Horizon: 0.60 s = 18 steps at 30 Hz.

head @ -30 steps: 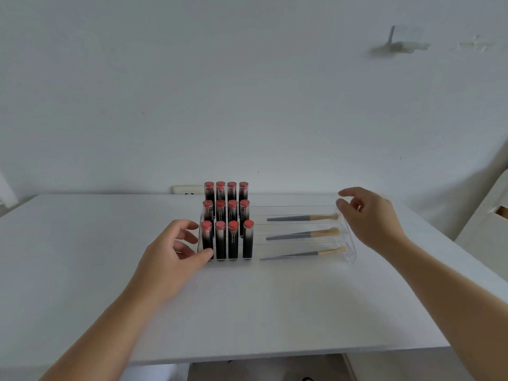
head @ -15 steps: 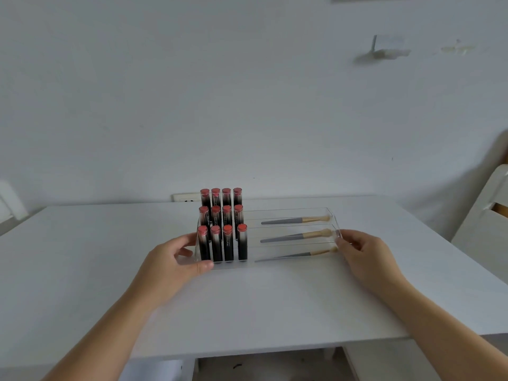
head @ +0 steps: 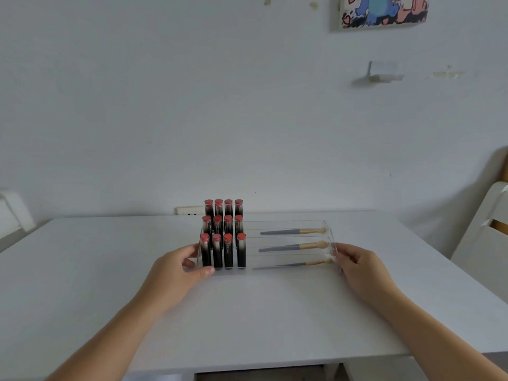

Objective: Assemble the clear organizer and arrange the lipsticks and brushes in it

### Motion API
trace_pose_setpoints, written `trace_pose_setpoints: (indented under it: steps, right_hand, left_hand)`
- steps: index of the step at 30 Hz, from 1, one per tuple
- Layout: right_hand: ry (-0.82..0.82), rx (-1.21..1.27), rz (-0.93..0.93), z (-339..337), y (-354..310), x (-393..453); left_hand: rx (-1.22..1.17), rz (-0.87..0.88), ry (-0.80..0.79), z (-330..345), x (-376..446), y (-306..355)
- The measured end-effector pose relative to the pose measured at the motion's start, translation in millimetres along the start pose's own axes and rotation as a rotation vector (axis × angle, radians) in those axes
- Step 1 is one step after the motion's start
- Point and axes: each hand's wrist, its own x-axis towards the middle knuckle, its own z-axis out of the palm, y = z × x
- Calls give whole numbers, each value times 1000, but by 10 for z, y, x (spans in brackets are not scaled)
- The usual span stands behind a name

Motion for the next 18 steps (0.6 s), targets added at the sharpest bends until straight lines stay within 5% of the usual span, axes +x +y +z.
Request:
trace_pose_setpoints:
  steps: [18]
  right_hand:
    - [3,-70,23,119,85,161]
  left_hand:
    - [57,18,-12,-12,146,6]
